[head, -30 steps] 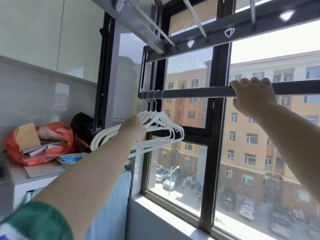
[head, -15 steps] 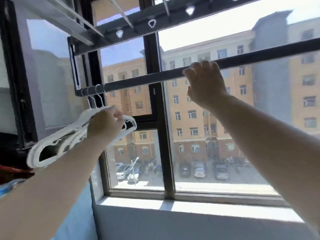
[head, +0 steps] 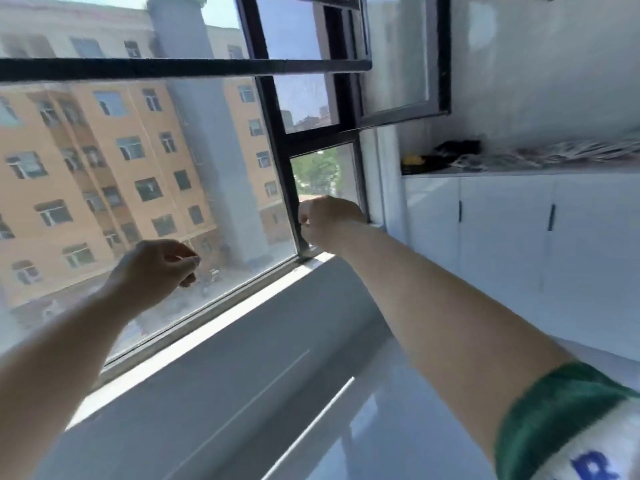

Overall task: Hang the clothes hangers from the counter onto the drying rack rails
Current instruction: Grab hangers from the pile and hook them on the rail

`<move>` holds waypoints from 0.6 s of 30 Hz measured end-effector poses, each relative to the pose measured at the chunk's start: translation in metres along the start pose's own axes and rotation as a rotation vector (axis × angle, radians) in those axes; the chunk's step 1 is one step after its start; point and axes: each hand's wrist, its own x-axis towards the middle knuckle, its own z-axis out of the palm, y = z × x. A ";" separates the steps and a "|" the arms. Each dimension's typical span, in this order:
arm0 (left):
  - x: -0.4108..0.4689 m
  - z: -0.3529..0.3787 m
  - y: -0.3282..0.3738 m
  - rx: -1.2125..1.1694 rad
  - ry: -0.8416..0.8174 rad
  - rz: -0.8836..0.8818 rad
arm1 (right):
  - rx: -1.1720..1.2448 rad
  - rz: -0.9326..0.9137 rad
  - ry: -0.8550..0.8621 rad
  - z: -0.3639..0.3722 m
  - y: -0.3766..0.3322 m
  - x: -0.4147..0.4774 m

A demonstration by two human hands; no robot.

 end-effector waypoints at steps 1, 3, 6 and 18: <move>0.003 0.025 0.018 -0.030 -0.037 0.022 | -0.022 0.058 -0.023 -0.004 0.030 -0.011; 0.008 0.072 0.056 -0.074 -0.103 0.059 | -0.057 0.155 -0.060 -0.016 0.087 -0.032; 0.021 0.135 0.121 -0.101 -0.168 0.112 | -0.075 0.271 -0.077 -0.038 0.173 -0.060; 0.084 0.371 0.374 -0.248 -0.336 0.241 | -0.228 0.525 -0.073 -0.110 0.480 -0.097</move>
